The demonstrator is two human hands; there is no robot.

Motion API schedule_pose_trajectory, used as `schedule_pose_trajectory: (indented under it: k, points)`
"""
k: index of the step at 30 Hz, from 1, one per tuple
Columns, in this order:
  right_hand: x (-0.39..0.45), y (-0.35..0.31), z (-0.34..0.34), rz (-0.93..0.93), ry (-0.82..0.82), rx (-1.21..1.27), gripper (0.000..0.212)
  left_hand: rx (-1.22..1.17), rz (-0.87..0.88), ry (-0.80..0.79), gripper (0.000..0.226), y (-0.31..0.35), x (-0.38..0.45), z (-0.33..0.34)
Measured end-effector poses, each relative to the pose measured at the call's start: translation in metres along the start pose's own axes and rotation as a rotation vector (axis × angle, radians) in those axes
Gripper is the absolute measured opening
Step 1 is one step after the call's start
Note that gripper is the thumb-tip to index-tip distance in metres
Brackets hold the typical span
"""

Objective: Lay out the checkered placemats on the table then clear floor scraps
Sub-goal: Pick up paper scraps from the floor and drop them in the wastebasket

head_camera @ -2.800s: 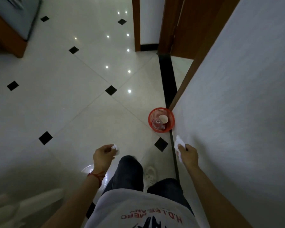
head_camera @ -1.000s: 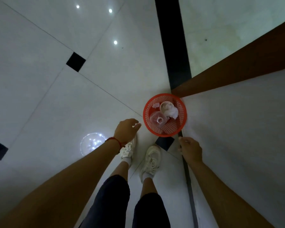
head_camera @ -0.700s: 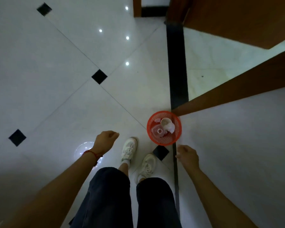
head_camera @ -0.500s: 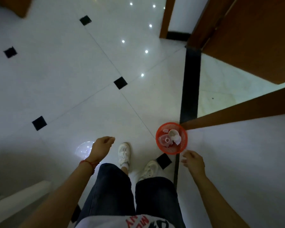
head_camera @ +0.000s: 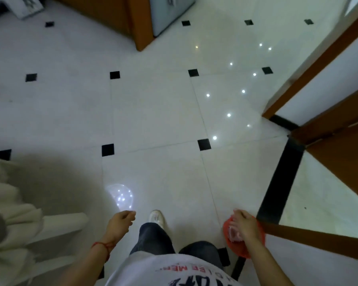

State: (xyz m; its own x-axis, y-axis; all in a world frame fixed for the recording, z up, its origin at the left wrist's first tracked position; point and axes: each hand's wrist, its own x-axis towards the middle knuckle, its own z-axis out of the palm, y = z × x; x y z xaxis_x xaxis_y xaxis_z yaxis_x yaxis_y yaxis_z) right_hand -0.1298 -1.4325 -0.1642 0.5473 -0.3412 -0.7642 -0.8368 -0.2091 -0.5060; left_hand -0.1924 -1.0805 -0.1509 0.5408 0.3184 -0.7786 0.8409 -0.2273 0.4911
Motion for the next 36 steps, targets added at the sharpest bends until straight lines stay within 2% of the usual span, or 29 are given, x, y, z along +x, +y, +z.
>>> schedule_pose_trajectory:
  k: [5,8,17,21,25,30,36]
  points:
    - [-0.014,-0.091,0.074,-0.084,-0.064,-0.037,0.017,-0.112,-0.011,0.019,0.026,0.009,0.034,-0.071]
    - [-0.004,-0.129,0.113,-0.095,-0.096,-0.089,0.027,-0.206,0.000,0.075,0.020,0.027,0.059,-0.110]
    - [0.040,-0.260,0.220,-0.163,-0.209,-0.251,0.035,-0.448,-0.001,0.194,0.020,0.110,0.147,-0.222]
    - [0.071,-0.334,0.278,-0.191,-0.283,-0.327,0.036,-0.539,-0.075,0.279,0.024,0.130,0.185,-0.267]
    - [0.083,-0.417,0.345,-0.230,-0.383,-0.445,0.036,-0.658,-0.205,0.354,0.016,0.141,0.202,-0.298]
    - [0.084,-0.515,0.452,-0.323,-0.504,-0.580,0.034,-0.799,-0.312,0.432,0.021,0.142,0.224,-0.331]
    - [0.065,-0.600,0.590,-0.440,-0.623,-0.672,0.029,-0.953,-0.403,0.517,0.018,0.142,0.269,-0.380]
